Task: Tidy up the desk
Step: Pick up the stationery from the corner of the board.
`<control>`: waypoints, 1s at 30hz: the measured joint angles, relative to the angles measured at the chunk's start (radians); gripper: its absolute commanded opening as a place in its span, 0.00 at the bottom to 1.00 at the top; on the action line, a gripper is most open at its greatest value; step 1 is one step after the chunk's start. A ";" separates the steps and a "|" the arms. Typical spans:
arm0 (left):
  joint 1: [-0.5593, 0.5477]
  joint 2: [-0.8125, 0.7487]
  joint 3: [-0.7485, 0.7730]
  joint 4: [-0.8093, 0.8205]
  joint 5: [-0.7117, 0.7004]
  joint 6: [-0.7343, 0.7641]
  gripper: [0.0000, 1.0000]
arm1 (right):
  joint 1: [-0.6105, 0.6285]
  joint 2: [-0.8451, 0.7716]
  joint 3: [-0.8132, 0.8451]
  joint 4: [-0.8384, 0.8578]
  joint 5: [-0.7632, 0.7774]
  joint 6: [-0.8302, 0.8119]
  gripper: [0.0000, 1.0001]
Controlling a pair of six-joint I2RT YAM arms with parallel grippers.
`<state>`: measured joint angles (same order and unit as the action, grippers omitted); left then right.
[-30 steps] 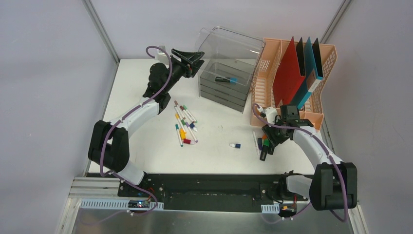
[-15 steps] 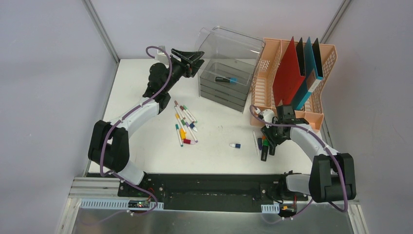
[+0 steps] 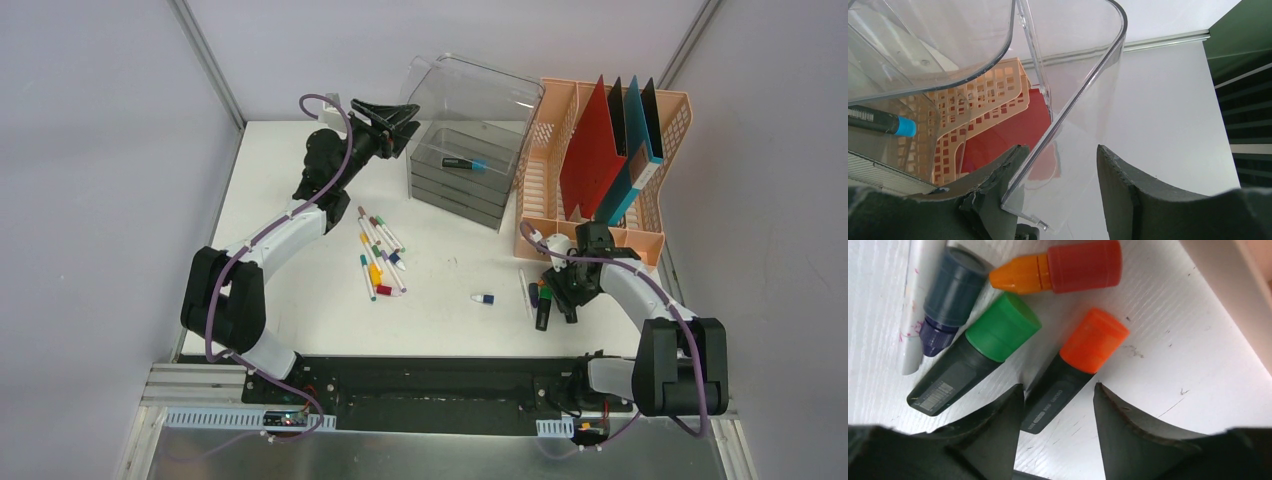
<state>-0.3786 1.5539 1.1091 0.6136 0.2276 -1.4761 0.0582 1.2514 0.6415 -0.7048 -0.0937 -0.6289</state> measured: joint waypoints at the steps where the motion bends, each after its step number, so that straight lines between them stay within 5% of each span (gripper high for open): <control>1: 0.000 0.000 0.000 0.000 0.004 0.000 0.54 | -0.003 0.000 -0.002 -0.006 0.000 -0.003 0.44; 4: 0.000 0.000 0.000 0.000 0.009 0.000 0.54 | -0.008 0.000 -0.002 -0.011 0.000 -0.014 0.27; 11: 0.000 0.000 0.000 0.000 0.010 0.000 0.54 | -0.010 -0.002 -0.002 -0.011 0.004 -0.027 0.04; 21: 0.001 0.000 0.000 0.001 0.011 0.000 0.54 | -0.024 -0.101 0.004 -0.089 -0.025 -0.068 0.00; 30: 0.001 0.000 0.001 0.008 0.019 -0.001 0.54 | -0.021 -0.284 0.119 -0.270 -0.214 -0.231 0.00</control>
<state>-0.3779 1.5539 1.1103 0.6212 0.2462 -1.4773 0.0376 0.9672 0.7601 -0.9745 -0.3077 -0.8597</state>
